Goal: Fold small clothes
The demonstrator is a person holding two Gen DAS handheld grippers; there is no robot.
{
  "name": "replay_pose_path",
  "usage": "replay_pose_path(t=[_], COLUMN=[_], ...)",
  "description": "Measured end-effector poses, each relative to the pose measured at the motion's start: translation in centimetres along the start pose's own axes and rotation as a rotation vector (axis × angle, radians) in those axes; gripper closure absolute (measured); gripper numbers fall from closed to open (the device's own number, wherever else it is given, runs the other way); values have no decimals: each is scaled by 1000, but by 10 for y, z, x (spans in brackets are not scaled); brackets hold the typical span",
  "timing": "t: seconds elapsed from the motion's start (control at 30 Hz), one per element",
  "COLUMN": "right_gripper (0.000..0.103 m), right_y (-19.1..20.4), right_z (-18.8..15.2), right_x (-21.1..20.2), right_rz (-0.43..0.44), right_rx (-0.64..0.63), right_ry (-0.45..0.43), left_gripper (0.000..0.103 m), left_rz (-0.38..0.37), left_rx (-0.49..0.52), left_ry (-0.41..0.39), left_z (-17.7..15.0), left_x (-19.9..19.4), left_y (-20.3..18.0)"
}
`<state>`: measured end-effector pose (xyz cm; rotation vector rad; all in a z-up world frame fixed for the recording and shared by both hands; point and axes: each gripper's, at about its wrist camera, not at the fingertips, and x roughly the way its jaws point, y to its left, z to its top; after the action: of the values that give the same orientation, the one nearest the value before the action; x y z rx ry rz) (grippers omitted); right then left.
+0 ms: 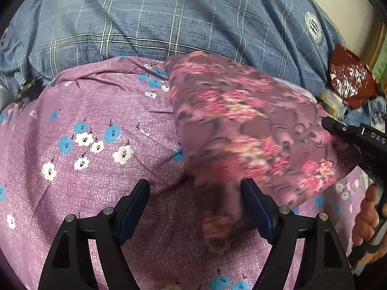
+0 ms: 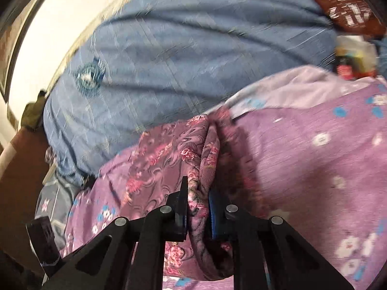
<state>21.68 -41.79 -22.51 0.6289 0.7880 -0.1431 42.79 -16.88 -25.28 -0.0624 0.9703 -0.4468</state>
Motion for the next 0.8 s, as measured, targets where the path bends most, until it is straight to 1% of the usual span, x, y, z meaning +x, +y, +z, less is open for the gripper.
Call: replay_pose_path(t=[0.03,0.07,0.13,0.17,0.2,0.27,0.3,0.37,0.43,0.5,0.57,0.6,0.63,0.7,0.73,0.77,0.8], right_gripper=[91,90,89,87,77,70,62,56,56,56,57,59,59,61,61,61,64], right_y=[-8,-15,-27,-31,-31,-28,-27,-21,-9,0,9,14,18,25,28,27,24], right_z=[0,-1,-9,-10,-8,-2,-1,2,5,5,3,3,3,-1,-4,-10,-16], right_x=[4,15,43,50,48,41,37,25,9,-1,-8,-6,-4,10,21,38,57], right_rz=[-35,-67,-100,-111,-114,-108,-96,-92,-103,-85,-57,-40,-29,-12,-19,-57,-102], right_rx=[12,29,63,87,100,120,139,146,104,68,44,28,17,-6,-19,-31,-32], right_ry=[13,54,191,212,198,177,152,80,-15,-79,-119,-116,-101,-40,10,98,186], left_gripper=[25,25,24,24,24,24,25,25,25,25,25,25,25,25,25,27,27], left_rz=[4,8,9,4,-1,6,19,48,52,37,36,36,42,73,106,138,162], left_rx=[4,1,-11,-19,-24,-23,-16,-17,-47,-91,-118,-120,-113,-81,-48,-19,5], left_ry=[7,17,40,46,48,30,8,-30,-65,-81,-77,-72,-58,-15,32,73,88], left_z=[-1,-2,-3,-3,-2,1,2,6,8,10,9,9,9,10,9,6,5], left_x=[2,5,7,7,6,-1,-7,-18,-29,-34,-33,-31,-27,-14,-3,7,12], left_y=[-1,-1,1,3,5,10,13,22,30,39,42,43,40,35,30,26,23])
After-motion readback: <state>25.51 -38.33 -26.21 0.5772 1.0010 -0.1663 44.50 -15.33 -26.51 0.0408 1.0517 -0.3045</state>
